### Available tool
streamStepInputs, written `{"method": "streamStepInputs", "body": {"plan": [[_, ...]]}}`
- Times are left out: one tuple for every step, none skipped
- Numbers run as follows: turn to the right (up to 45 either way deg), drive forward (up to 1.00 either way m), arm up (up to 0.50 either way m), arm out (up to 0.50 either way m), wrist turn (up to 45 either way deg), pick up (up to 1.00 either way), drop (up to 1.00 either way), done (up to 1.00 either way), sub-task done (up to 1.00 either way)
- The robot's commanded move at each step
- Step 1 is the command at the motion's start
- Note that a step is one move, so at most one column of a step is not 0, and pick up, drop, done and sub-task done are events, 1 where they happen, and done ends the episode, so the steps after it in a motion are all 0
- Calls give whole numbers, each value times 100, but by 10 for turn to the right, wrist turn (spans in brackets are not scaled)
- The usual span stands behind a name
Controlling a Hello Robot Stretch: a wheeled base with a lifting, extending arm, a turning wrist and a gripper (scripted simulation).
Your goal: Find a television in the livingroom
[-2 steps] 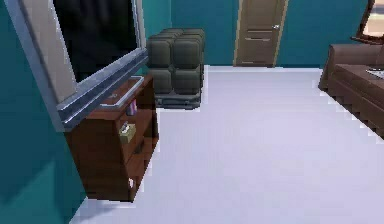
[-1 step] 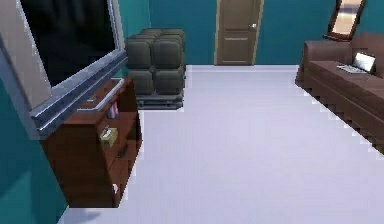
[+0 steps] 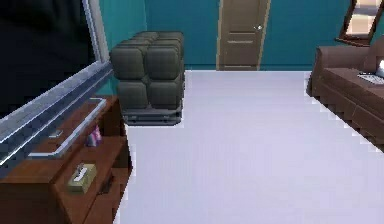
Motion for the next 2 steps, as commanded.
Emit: {"method": "streamStepInputs", "body": {"plan": [[-360,0,0,0,0,0,0,0,0],[0,0,0,0,0,0,0,100,0]]}}
